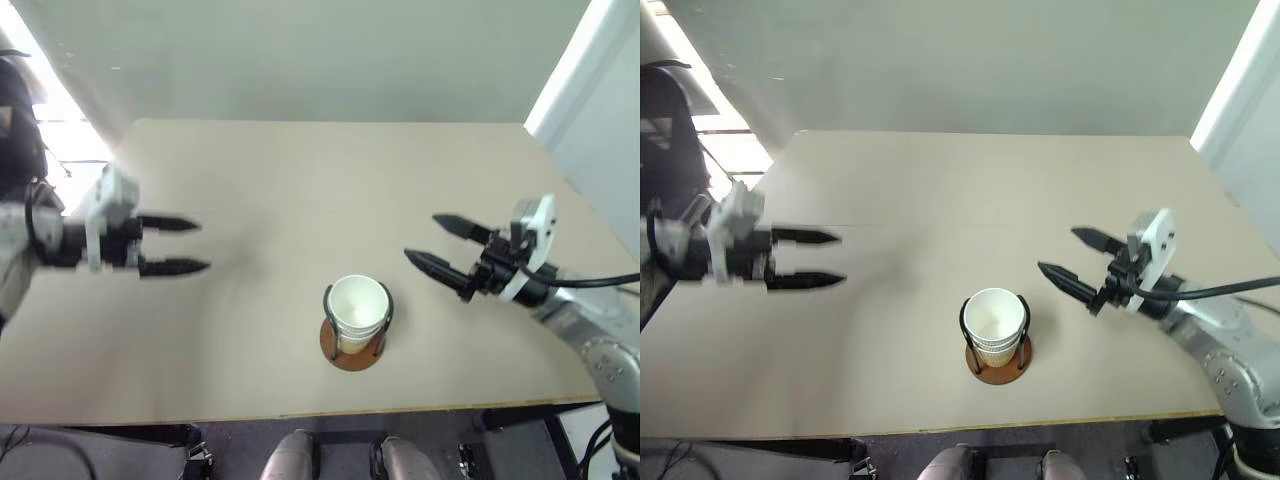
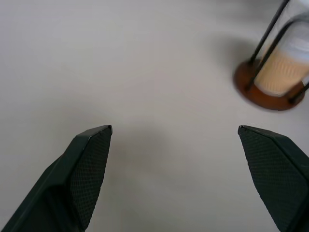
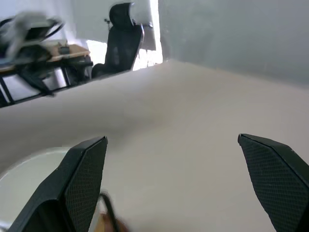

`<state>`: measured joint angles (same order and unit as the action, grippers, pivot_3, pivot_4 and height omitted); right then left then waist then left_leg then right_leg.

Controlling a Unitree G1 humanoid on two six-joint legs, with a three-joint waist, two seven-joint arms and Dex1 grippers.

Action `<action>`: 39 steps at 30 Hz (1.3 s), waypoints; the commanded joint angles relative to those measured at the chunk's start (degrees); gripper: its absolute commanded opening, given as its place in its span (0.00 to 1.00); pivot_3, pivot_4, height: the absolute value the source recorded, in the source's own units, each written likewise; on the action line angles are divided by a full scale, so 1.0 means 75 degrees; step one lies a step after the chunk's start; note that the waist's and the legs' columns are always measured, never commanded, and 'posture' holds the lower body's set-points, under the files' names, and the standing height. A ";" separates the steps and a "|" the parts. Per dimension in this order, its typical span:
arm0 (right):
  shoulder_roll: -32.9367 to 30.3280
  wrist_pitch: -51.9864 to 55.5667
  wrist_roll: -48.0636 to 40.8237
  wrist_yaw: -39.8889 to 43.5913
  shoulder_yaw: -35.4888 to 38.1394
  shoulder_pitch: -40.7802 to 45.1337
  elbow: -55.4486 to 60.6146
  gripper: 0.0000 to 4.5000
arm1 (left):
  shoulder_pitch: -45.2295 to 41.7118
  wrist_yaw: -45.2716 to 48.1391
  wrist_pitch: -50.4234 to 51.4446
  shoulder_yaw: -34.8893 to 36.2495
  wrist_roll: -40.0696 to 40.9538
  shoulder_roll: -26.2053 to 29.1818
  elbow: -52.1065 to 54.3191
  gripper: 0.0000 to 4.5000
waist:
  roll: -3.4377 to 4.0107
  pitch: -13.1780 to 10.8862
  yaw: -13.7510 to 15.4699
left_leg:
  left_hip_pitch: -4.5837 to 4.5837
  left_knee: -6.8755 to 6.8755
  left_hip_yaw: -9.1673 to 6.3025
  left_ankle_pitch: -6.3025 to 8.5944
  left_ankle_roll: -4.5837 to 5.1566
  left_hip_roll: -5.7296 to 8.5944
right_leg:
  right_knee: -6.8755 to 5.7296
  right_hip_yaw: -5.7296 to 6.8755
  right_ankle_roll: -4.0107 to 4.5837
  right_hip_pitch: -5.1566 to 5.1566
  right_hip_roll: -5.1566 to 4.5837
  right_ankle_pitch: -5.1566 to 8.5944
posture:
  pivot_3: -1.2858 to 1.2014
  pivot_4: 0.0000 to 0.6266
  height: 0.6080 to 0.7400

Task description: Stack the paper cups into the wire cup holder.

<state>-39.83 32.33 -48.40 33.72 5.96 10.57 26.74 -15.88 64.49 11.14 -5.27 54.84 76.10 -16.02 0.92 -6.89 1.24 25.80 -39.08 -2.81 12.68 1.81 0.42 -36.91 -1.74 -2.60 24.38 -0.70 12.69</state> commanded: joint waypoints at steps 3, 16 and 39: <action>0.0037 -0.0270 0.0186 0.0818 0.0573 -0.0375 -0.1138 1.00 | 0.3932 -0.2264 0.0600 0.4739 -0.0074 -0.1873 0.2561 0.99 | -0.0020 0.0009 0.0002 | -0.0034 0.0009 0.0012 0.0028 -0.0018 0.0008 | -0.0006 -0.0003 0.0126 -0.0026 -0.0008 0.0075 | 0.52 0.24 1.00; 0.2181 -0.1694 0.1598 -0.0972 0.1081 0.0837 -0.3074 1.00 | 0.4319 -0.4932 0.0345 0.6007 -0.1229 -0.5201 0.4329 0.99 | -0.0053 0.0004 -0.0136 | -0.0307 0.0272 -0.0012 0.0031 -0.0188 -0.0039 | -0.0024 -0.0042 0.0336 -0.0142 0.0042 -0.0004 | 0.52 0.24 1.00; 0.2301 -0.2717 0.2509 -0.0773 0.1312 0.1687 -0.4624 1.00 | 0.3171 -0.5545 0.0565 0.5445 -0.2238 -0.6029 0.4228 0.99 | -0.0057 0.0006 -0.0194 | -0.0239 0.0278 -0.0018 0.0001 -0.0155 -0.0069 | -0.0006 -0.0019 0.0317 -0.0078 0.0058 -0.0055 | 0.52 0.24 1.00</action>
<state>-22.45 13.25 -29.89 27.62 14.58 22.57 -9.04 7.97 23.19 15.47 34.94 38.33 30.70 14.65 0.49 -6.84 -0.21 24.01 -37.00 -2.95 12.72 0.63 -0.14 -36.95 -1.86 -0.19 23.80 -0.24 12.30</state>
